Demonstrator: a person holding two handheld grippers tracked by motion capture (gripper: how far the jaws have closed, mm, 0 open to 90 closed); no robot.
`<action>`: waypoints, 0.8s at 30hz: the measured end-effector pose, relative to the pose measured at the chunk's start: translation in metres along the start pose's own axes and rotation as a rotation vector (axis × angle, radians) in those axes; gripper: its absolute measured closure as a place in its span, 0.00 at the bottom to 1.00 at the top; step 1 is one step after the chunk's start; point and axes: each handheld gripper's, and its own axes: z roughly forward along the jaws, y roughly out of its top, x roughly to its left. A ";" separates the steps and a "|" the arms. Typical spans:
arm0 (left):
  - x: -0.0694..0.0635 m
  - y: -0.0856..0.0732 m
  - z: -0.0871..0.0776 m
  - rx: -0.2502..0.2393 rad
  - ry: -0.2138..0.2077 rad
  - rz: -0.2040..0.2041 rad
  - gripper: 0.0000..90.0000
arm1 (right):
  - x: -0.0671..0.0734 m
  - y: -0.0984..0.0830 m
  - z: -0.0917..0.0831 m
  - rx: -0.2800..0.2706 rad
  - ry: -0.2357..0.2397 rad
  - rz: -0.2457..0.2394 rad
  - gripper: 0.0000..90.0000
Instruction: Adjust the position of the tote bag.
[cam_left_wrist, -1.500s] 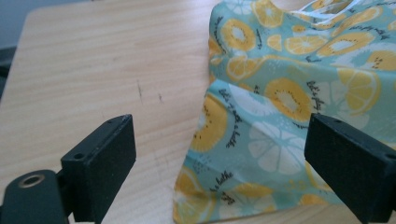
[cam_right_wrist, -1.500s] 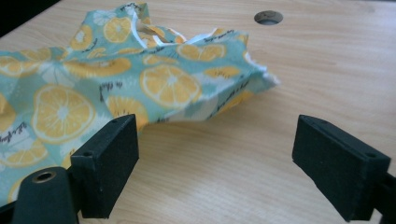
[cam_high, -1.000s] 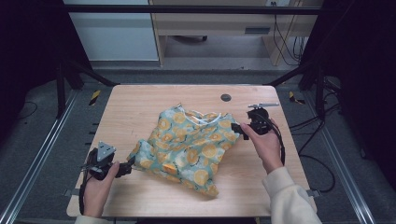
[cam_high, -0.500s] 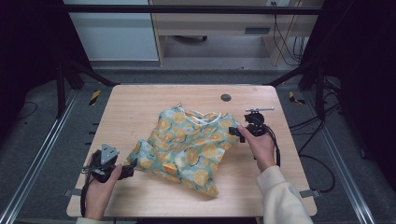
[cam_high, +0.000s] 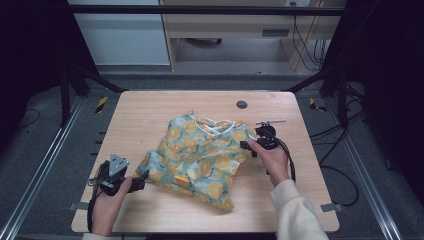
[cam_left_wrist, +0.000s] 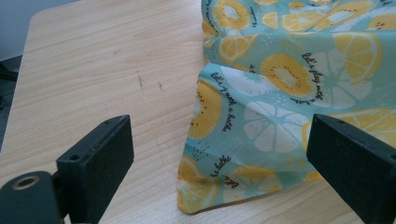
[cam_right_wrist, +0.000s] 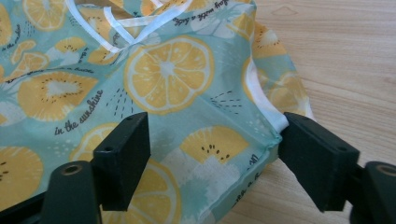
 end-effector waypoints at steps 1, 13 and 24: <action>0.000 0.000 0.000 0.001 0.001 0.002 0.08 | 0.000 -0.001 -0.001 -0.004 -0.003 0.001 0.23; -0.001 0.003 -0.002 -0.027 -0.037 -0.024 0.09 | -0.016 -0.017 0.001 -0.015 0.052 0.078 0.34; 0.000 0.034 0.007 -0.032 -0.079 0.011 0.08 | 0.002 -0.004 0.002 -0.108 0.092 -0.139 0.99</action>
